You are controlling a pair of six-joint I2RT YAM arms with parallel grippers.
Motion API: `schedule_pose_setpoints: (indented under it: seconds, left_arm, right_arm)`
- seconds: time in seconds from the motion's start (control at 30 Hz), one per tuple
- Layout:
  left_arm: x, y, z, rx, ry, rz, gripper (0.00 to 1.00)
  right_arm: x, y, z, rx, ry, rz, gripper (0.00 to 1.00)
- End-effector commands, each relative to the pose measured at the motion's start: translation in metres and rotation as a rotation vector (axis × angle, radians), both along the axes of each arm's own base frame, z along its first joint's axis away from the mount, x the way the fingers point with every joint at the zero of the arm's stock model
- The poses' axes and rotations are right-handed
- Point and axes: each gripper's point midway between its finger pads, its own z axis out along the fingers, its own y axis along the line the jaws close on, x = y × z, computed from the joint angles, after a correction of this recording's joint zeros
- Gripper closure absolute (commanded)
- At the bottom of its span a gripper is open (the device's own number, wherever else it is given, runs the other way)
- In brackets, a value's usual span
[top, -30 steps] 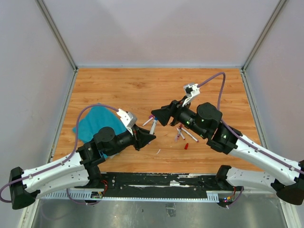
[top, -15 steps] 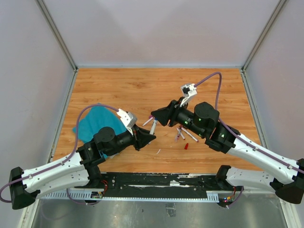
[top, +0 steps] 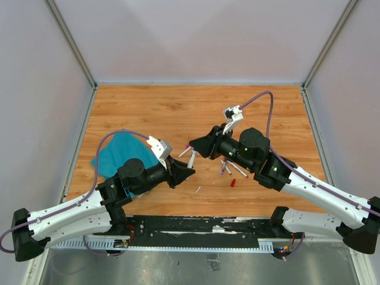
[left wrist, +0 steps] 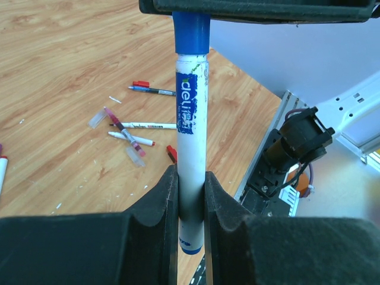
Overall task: Insert the pens into the pen caps
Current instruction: Press the pen cap onto the pen.
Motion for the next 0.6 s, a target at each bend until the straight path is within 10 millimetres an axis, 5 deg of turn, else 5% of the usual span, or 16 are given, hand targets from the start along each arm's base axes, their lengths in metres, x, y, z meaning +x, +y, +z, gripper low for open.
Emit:
schedule_pose_setpoints:
  seconds: [0.0,0.27,0.57]
  left_arm:
    - [-0.002,-0.003,0.025,-0.056,-0.052,-0.016,0.99]
    - [0.000,-0.003,0.031,-0.072,-0.055,-0.002,1.00]
    - [0.009,0.000,0.045,-0.111,-0.052,0.055,1.00]
  right_arm:
    - [0.001,0.000,-0.004,0.009,0.014,0.006,0.74]
    - [0.000,-0.002,-0.018,-0.005,0.045,0.003,0.99]
    - [-0.009,-0.001,-0.045,-0.031,0.074,0.044,0.99]
